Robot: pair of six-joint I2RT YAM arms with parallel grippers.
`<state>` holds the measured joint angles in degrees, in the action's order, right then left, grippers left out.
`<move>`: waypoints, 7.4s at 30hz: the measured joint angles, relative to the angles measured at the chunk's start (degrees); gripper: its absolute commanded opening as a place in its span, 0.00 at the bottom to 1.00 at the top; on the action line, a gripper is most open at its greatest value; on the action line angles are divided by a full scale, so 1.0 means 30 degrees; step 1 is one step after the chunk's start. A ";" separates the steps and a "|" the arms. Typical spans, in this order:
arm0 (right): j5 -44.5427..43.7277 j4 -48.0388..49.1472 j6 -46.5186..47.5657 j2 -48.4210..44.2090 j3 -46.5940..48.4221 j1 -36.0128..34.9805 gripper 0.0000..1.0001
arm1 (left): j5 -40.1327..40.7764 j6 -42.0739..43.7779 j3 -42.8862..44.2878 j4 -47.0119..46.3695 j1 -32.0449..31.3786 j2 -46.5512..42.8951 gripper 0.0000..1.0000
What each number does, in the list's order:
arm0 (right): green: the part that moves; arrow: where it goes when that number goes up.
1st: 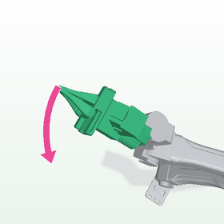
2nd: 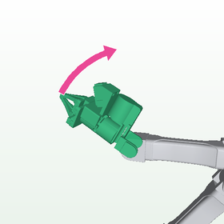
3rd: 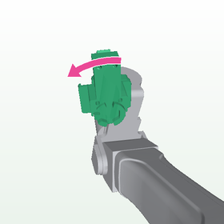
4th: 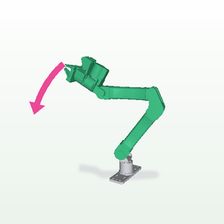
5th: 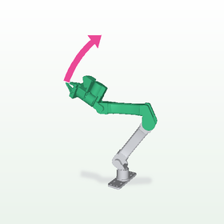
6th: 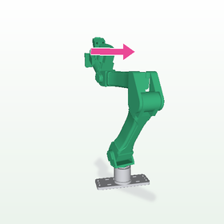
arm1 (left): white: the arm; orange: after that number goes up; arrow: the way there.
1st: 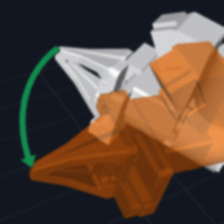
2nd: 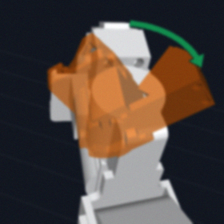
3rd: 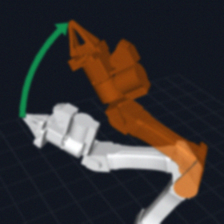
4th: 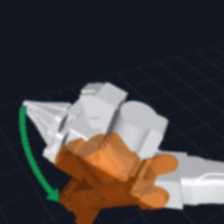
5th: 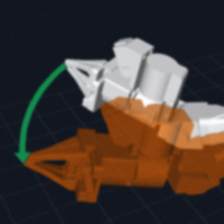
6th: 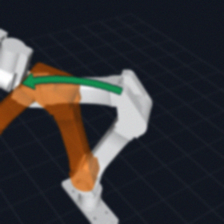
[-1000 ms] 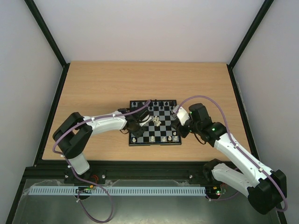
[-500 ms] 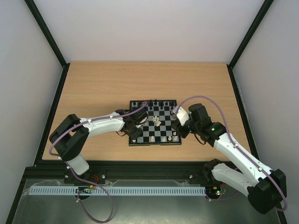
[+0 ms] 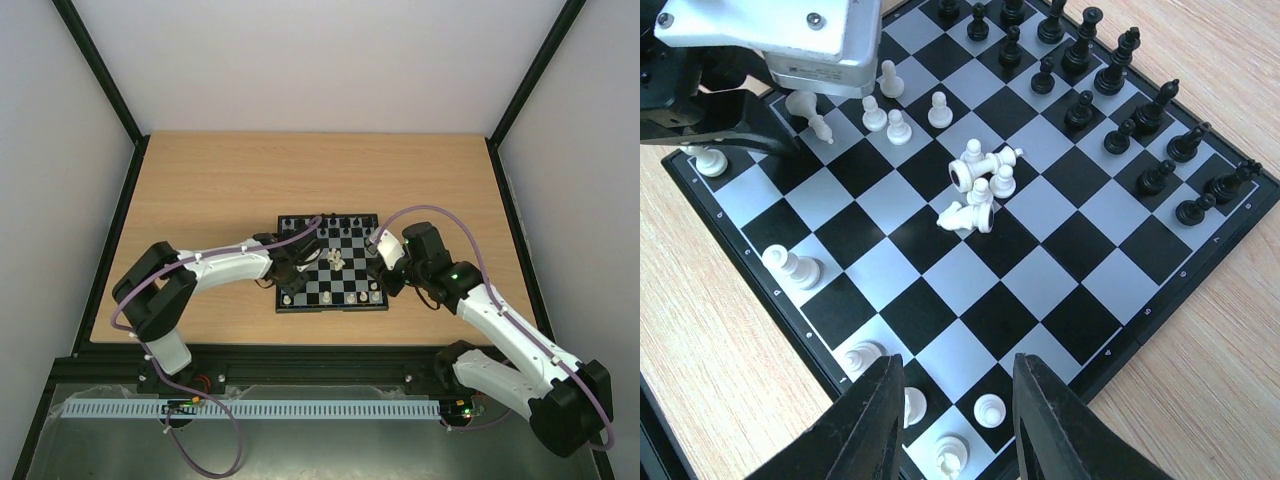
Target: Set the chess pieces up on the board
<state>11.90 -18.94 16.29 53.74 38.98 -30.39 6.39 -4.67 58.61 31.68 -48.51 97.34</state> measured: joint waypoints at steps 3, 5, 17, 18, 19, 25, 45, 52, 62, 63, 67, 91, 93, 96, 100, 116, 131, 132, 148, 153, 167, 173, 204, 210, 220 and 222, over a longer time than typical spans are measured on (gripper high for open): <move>0.0000 0.0000 0.0000 0.0058 -0.0007 0.0000 0.33 | 0.0138 0.0182 0.0262 -0.0233 -0.0007 0.0313 0.41; -0.0007 0.0000 0.0007 0.0080 -0.0007 0.0000 0.33 | 0.0182 0.0255 0.0474 -0.0372 -0.0015 0.0488 0.40; 0.0000 0.0000 0.0058 0.0386 -0.0022 0.0000 0.33 | 0.0000 0.0255 0.0452 -0.0328 -0.0102 0.0444 0.34; 0.0000 0.0000 0.0058 0.0408 -0.0022 0.0000 0.33 | -0.0044 0.0197 0.0393 -0.0248 -0.0168 0.0357 0.33; 0.0000 0.0000 0.0058 0.0437 -0.0022 0.0000 0.33 | -0.0080 0.0109 0.0306 -0.0146 -0.0255 0.0211 0.33; 0.0007 0.0000 0.0058 0.0488 -0.0022 0.0000 0.33 | -0.0284 -0.0481 0.0080 0.0517 -0.0576 -0.0648 0.39; 0.0007 0.0000 0.0073 0.0590 -0.0022 0.0000 0.33 | -0.0816 0.0262 -0.0124 -0.0182 -0.0576 -0.0146 0.39; 0.0015 0.0000 0.0087 0.0692 -0.0022 -0.0007 0.33 | -0.1144 0.0226 -0.0277 -0.0262 -0.0692 -0.0153 0.34; 0.0015 0.0000 0.0095 0.0780 -0.0022 0.0000 0.33 | -0.1268 0.0036 -0.0364 -0.0379 -0.0918 -0.0168 0.33; 0.0015 0.0000 0.0095 0.0787 -0.0022 -0.0007 0.33 | -0.1268 -0.0022 -0.0364 -0.0372 -0.0933 -0.0168 0.33; 0.0015 0.0000 0.0095 0.0874 -0.0022 0.0000 0.33 | -0.1260 -0.0321 -0.0364 -0.0299 -0.0984 -0.0168 0.31; 0.0022 0.0000 0.0087 0.1137 -0.0015 0.0000 0.33 | -0.1566 -0.1035 -0.0437 0.0386 -0.1013 -0.0350 0.24; 0.0022 0.0000 0.0095 0.1129 -0.0022 0.0000 0.33 | -0.1625 -0.1020 -0.0437 0.0379 -0.1020 -0.0350 0.21; 0.0022 0.0000 0.0087 0.1129 -0.0022 0.0000 0.33 | -0.1654 -0.0947 -0.0430 0.0357 -0.1071 -0.0342 0.16; 0.0015 0.0000 0.0080 0.1137 -0.0022 0.0000 0.32 | -0.1661 -0.0729 -0.0415 0.0350 -0.1107 -0.0342 0.13; 0.2659 -0.1880 -0.2055 0.5493 0.6732 0.0393 0.39 | -0.1778 -0.0277 -0.0517 -0.1763 -0.1107 -0.4714 0.13; 0.9690 -0.5246 -0.4452 1.1978 1.2495 0.0430 0.45 | -0.3031 -0.0226 -0.2317 -0.5340 -0.0189 -0.9377 0.16; 1.0207 -0.5406 -0.4561 1.2225 1.2495 0.0430 0.44 | -0.3111 -0.0226 -0.2317 -0.5391 -0.0160 -0.9486 0.17; 1.4666 -0.5734 -0.5472 1.3121 1.2495 0.0466 0.18 | -0.4138 -0.0211 -0.2426 -0.5887 0.0000 -0.9690 0.18; 1.4906 -0.5734 -0.5595 1.3143 1.2480 0.0466 0.08 | -0.4146 -0.0211 -0.2426 -0.5916 0.0000 -0.9697 0.21; 0.9034 -0.4685 -0.4685 1.0579 1.1023 0.0459 0.03 | -0.1370 -0.1129 -0.2390 -0.5056 0.1158 -1.0433 0.98; 0.4561 -0.3963 -0.2943 0.8582 0.8947 -0.0160 0.03 | 0.0583 -0.2718 -0.2295 -0.4707 0.3373 -1.1329 0.99; -0.2710 -0.4663 0.0947 1.1322 0.9719 -0.7810 0.01 | 0.5326 -0.6309 -0.5202 -0.5683 0.6907 -1.3806 0.99; -0.2608 -0.4925 0.1086 1.2684 1.0010 -0.8546 0.01 | 0.6142 -0.5938 -0.5202 -0.5450 0.6943 -1.3872 0.99; -0.2623 -0.5005 0.1093 1.5016 1.0316 -0.8954 0.01 | 0.6535 -0.5399 -0.5202 -0.5450 0.6943 -1.4418 0.99; -0.2623 -0.4998 0.1093 1.5336 1.0324 -0.8969 0.01 | 0.6550 -0.5355 -0.5202 -0.5450 0.6943 -1.4418 0.99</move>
<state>4.03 -33.93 19.57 99.74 69.95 -57.30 26.04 -20.73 43.00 15.33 -27.68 54.08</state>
